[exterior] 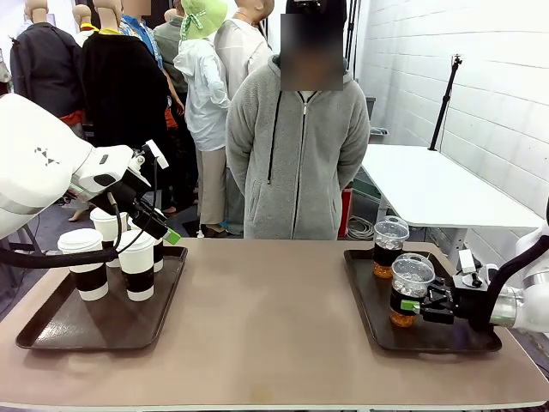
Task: Distribute the coffee onto the tray.
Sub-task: Pick up another iced Americano from the middle of the table and place it on the right Handle tray.
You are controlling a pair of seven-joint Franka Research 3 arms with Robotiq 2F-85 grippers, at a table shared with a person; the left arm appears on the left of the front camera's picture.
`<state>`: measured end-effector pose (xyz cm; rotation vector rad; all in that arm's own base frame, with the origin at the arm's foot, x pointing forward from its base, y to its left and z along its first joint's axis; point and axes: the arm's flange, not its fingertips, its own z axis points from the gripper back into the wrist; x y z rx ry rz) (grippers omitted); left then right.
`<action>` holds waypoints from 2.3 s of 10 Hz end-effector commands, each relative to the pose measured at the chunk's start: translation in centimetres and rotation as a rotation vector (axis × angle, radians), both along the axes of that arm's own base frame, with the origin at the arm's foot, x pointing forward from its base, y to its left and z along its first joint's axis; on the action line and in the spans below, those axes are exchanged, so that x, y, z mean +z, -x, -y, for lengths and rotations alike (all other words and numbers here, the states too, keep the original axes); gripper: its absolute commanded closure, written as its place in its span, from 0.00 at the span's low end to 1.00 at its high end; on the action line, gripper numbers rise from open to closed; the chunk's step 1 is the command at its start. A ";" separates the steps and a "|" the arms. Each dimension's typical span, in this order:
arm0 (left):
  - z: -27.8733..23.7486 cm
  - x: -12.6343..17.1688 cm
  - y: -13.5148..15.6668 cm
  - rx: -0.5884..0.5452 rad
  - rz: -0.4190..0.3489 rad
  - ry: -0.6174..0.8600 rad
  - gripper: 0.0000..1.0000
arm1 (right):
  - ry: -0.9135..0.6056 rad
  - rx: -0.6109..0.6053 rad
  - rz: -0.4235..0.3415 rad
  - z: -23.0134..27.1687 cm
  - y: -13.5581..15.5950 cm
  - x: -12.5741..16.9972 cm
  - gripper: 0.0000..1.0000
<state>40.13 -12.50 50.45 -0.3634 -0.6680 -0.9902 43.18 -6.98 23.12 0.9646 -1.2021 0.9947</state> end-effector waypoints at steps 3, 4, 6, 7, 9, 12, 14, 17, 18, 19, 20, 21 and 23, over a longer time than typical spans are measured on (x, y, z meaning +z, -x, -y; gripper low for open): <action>-0.3 -0.3 -0.3 -0.025 0.011 0.022 0.00 | -0.012 -0.012 -0.026 0.7 0.8 0.1 0.00; -0.3 -0.3 -0.3 -0.025 0.011 0.022 0.00 | -0.008 -0.021 -0.036 1.0 1.3 0.1 0.00; -0.3 -0.3 -0.3 -0.025 0.011 0.022 0.00 | -0.006 -0.055 -0.056 2.5 2.8 0.1 0.00; -0.3 -0.3 -0.3 -0.025 0.011 0.022 0.00 | -0.007 -0.069 -0.058 3.0 3.4 0.1 0.00; -0.3 -0.3 -0.3 -0.025 0.011 0.022 0.00 | -0.009 -0.105 -0.065 4.4 5.1 0.3 0.00; -0.3 -0.3 -0.3 -0.025 0.011 0.022 0.00 | 0.039 -0.153 -0.053 3.7 6.0 1.8 0.00; -0.3 -0.3 -0.3 -0.025 0.011 0.022 0.00 | -0.003 -0.124 -0.054 5.0 5.3 -0.1 0.00; -0.3 -0.3 -0.3 -0.025 0.011 0.022 0.00 | -0.003 -0.124 -0.054 5.0 5.3 -0.1 0.00; -0.3 -0.3 -0.3 -0.025 0.011 0.022 0.00 | -0.003 -0.124 -0.054 5.0 5.3 -0.1 0.00; -0.3 -0.3 -0.3 -0.025 0.011 0.022 0.00 | -0.003 -0.124 -0.054 5.0 5.3 -0.1 0.00; -0.3 -0.3 -0.3 -0.025 0.011 0.022 0.00 | -0.003 -0.124 -0.054 5.0 5.3 -0.1 0.00; -0.3 -0.3 -0.3 -0.025 0.011 0.022 0.00 | -0.003 -0.124 -0.054 5.0 5.3 -0.1 0.00; -0.3 -0.3 -0.3 -0.025 0.011 0.022 0.00 | -0.003 -0.124 -0.054 5.0 5.3 -0.1 0.00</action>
